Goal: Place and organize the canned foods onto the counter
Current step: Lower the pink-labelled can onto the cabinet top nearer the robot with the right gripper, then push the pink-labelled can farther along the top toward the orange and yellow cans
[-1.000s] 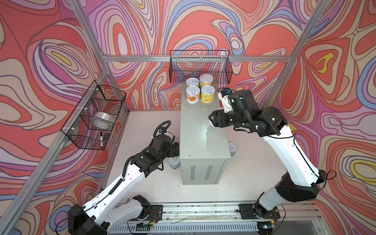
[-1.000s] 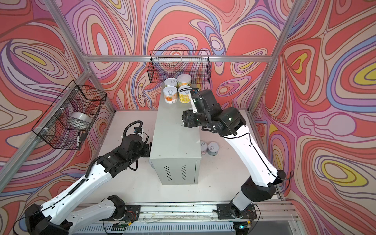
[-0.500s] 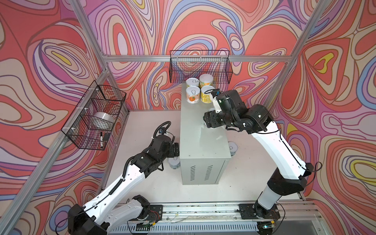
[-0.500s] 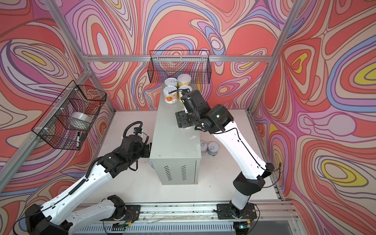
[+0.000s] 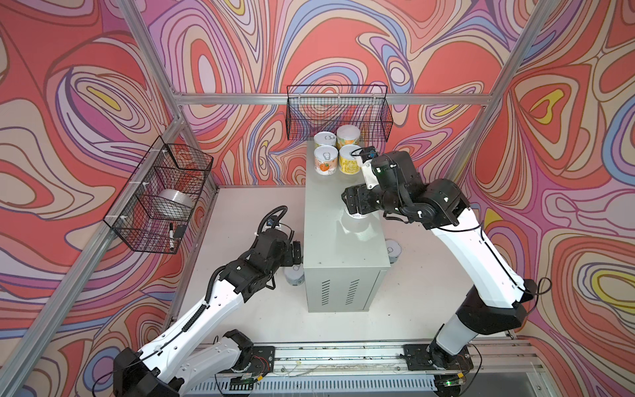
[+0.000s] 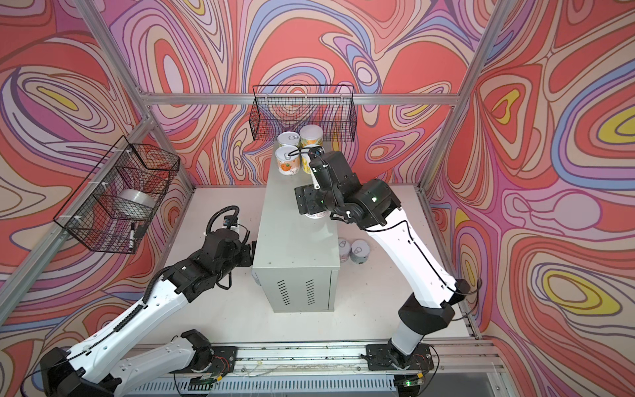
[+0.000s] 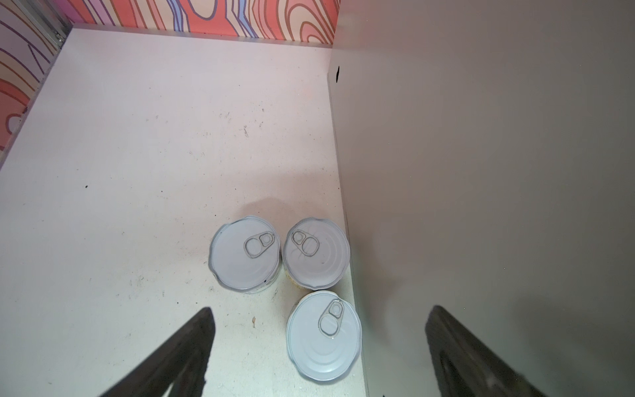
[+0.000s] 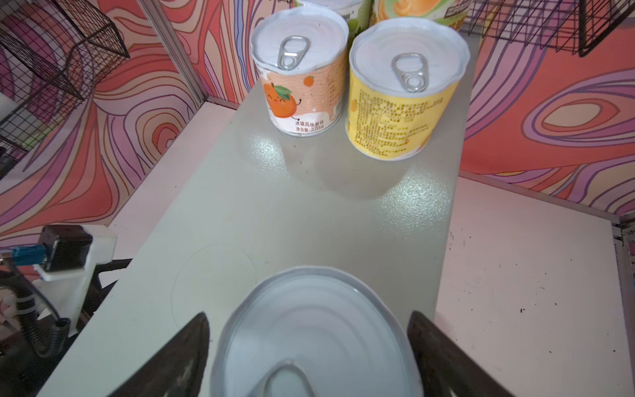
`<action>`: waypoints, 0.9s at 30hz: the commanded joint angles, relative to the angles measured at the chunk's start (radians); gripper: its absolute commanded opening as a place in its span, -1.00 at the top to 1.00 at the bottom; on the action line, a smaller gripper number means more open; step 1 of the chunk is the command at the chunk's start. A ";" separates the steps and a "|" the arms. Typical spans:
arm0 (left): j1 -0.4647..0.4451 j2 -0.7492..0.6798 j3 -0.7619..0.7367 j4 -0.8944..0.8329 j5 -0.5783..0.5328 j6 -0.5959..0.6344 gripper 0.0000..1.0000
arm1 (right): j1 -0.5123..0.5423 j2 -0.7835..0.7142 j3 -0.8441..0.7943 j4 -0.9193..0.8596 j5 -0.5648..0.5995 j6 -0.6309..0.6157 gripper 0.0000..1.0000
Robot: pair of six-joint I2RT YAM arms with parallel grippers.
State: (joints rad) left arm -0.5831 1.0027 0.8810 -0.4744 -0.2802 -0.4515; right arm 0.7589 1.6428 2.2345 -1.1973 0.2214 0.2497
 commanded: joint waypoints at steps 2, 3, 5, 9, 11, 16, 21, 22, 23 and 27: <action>0.002 -0.017 -0.015 0.007 -0.017 0.006 -0.92 | 0.005 -0.115 -0.057 0.067 -0.021 0.020 -0.86; 0.001 -0.018 -0.015 0.007 -0.014 0.005 -0.92 | 0.004 -0.132 -0.071 0.069 -0.021 0.023 -0.86; 0.002 -0.021 -0.013 0.003 -0.011 0.002 -0.92 | 0.005 -0.172 -0.125 0.082 -0.023 0.027 -0.78; 0.002 -0.039 -0.017 0.003 -0.003 0.000 -0.93 | 0.005 -0.272 -0.306 0.156 -0.062 0.032 -0.45; 0.003 -0.045 -0.015 0.004 0.006 0.002 -0.92 | 0.005 -0.309 -0.378 0.184 -0.079 0.049 -0.34; 0.003 -0.037 0.000 -0.007 0.009 0.008 -0.91 | 0.005 -0.382 -0.500 0.249 -0.072 0.068 -0.15; 0.003 -0.026 0.003 0.002 0.027 0.014 -0.91 | 0.004 -0.388 -0.560 0.287 -0.066 0.065 -0.23; 0.003 -0.026 0.001 0.005 0.031 0.013 -0.91 | 0.005 -0.388 -0.570 0.297 -0.069 0.065 -0.28; 0.004 -0.024 0.001 0.004 0.031 0.011 -0.91 | 0.005 -0.388 -0.581 0.306 -0.071 0.065 -0.30; 0.004 -0.022 0.003 -0.001 0.027 0.014 -0.91 | 0.004 -0.380 -0.608 0.348 -0.052 0.055 -0.33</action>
State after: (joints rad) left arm -0.5823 0.9741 0.8734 -0.4747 -0.2581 -0.4454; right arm 0.7601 1.2701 1.6417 -0.9089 0.1574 0.3084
